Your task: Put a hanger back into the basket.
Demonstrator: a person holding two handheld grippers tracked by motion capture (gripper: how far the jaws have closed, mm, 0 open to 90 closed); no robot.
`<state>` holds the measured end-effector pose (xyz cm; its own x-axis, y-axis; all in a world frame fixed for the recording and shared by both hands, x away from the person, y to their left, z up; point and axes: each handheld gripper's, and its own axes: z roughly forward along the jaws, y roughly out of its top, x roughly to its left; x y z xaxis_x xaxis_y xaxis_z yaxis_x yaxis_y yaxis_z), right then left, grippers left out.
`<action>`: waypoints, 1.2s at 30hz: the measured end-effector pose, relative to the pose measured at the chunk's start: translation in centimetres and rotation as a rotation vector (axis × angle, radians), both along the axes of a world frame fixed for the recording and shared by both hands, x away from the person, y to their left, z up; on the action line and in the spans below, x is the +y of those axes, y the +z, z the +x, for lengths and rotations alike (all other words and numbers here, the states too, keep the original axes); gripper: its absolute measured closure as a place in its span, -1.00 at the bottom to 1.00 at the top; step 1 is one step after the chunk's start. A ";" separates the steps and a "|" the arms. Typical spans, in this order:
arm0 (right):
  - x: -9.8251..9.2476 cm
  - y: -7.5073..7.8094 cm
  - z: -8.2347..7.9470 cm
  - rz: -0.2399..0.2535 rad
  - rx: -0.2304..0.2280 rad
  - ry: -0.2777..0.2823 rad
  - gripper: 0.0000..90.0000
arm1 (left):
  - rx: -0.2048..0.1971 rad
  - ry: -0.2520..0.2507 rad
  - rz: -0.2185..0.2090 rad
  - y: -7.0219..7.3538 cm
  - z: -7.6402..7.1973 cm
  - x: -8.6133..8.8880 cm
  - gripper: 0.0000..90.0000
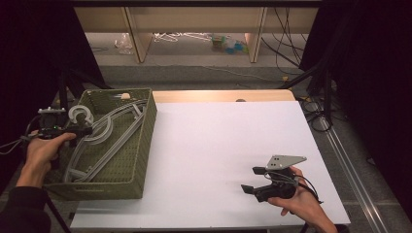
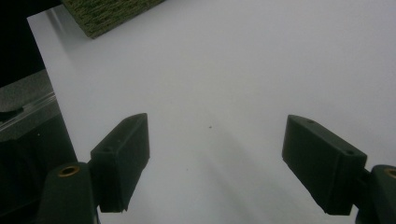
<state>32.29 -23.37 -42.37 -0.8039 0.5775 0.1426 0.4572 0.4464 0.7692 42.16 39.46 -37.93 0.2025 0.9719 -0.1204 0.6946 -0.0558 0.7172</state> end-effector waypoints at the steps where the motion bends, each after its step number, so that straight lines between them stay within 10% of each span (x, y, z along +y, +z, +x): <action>1: 0.0 0.0 0.0 -0.001 -0.002 0.000 -0.46 | -0.033 0.018 -0.038 0.0 0.0 -0.3 -0.12; 23: -0.1 0.0 0.1 0.008 -0.014 -0.010 -0.49 | -0.132 -0.060 -0.034 3.4 -4.1 -1.6 -0.36; 36: 0.0 -0.1 0.2 0.018 -0.019 -0.018 -0.51 | -0.220 -0.206 -0.052 4.4 -10.0 -7.0 -0.42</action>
